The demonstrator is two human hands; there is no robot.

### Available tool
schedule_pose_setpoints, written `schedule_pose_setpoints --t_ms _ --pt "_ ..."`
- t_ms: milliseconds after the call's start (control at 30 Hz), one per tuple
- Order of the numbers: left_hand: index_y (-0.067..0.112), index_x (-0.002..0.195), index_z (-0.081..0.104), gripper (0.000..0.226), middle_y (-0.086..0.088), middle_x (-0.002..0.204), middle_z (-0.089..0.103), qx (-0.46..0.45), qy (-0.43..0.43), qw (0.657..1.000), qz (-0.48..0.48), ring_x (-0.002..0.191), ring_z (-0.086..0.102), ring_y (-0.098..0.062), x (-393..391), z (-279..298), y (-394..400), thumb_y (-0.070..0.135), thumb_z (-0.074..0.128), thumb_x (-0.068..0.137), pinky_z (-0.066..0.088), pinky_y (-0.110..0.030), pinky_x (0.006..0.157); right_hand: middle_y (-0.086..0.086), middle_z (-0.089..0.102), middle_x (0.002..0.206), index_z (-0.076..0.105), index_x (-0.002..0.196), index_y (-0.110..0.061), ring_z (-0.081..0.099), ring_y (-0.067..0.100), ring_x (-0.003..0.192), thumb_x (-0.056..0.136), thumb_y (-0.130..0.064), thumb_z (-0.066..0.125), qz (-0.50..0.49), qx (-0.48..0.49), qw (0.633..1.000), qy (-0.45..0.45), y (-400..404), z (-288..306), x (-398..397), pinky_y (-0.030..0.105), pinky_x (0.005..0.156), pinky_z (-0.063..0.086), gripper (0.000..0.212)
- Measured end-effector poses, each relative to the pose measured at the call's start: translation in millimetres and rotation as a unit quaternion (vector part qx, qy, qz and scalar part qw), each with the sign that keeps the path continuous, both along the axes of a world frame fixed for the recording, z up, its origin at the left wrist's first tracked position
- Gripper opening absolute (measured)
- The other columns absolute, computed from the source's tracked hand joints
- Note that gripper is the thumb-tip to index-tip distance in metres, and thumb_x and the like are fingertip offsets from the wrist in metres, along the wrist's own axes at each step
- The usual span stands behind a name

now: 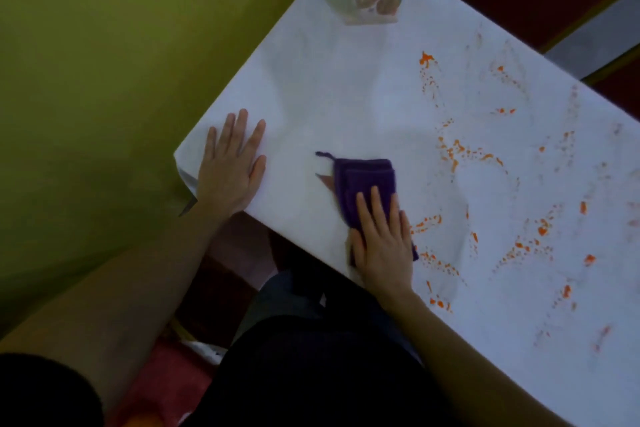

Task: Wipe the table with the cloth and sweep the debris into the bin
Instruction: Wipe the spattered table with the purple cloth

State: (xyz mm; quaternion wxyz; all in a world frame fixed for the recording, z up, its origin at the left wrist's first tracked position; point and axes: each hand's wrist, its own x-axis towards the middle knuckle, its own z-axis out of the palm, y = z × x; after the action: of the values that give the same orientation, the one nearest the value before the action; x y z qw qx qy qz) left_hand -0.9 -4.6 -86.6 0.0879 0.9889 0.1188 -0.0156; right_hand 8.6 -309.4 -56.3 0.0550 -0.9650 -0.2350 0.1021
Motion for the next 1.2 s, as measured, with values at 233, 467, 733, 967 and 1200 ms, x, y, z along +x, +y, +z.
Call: schedule_pose_setpoints --t_ms 233,467,733,967,1200 --pt "0.023 0.158 0.015 0.06 -0.011 0.165 0.011 0.006 0.0 1.0 0.002 0.153 0.01 -0.029 -0.9 -1.1 0.3 0.041 0.027 0.101 0.007 -0.049 0.123 0.001 0.011 0.164 0.018 0.156 -0.023 0.002 0.033 0.151 0.102 -0.033 0.037 -0.125 0.01 0.992 0.012 8.8 -0.5 59.2 0.047 0.121 0.009 0.059" --pt "0.023 0.158 0.013 0.06 -0.01 0.165 0.009 -0.013 0.008 1.0 -0.007 0.153 0.008 -0.028 7.4 1.8 -13.1 0.042 0.026 0.103 0.005 -0.051 0.122 0.003 0.018 0.163 0.023 0.156 -0.021 0.006 0.033 0.151 0.1 -0.036 0.037 0.061 0.042 0.997 0.018 42.9 -7.5 -12.2 0.05 0.12 0.016 0.059" --pt "0.022 0.158 0.009 0.06 -0.007 0.166 0.005 -0.03 0.011 0.992 -0.125 0.153 0.005 -0.025 48.0 3.7 -83.2 0.043 0.017 0.103 0.005 -0.048 0.124 0.0 0.018 0.163 0.026 0.155 -0.023 0.012 0.03 0.15 0.099 -0.039 0.038 -0.048 0.008 0.999 -0.002 -93.7 -4.7 -37.7 0.049 0.118 0.021 0.059" --pt "0.025 0.158 0.008 0.061 -0.004 0.167 0.003 -0.003 0.02 0.991 -0.131 0.153 0.004 -0.022 51.2 -1.8 -94.4 0.047 0.019 0.102 0.004 -0.049 0.124 0.004 0.019 0.163 0.025 0.155 -0.021 0.007 0.034 0.15 0.102 -0.032 0.039 -0.219 0.019 0.976 -0.003 -69.4 -0.8 36.5 0.05 0.12 0.014 0.056" --pt "0.024 0.158 0.006 0.062 -0.004 0.167 0.001 0.003 0.024 0.991 -0.129 0.153 0.002 -0.022 50.7 -1.9 -95.8 0.048 0.014 0.102 0.003 -0.049 0.124 0.003 0.019 0.163 0.023 0.156 -0.021 0.006 0.033 0.151 0.101 -0.034 0.037 -0.057 0.048 0.997 0.01 -17.9 -3.9 -8.0 0.051 0.12 0.015 0.058"
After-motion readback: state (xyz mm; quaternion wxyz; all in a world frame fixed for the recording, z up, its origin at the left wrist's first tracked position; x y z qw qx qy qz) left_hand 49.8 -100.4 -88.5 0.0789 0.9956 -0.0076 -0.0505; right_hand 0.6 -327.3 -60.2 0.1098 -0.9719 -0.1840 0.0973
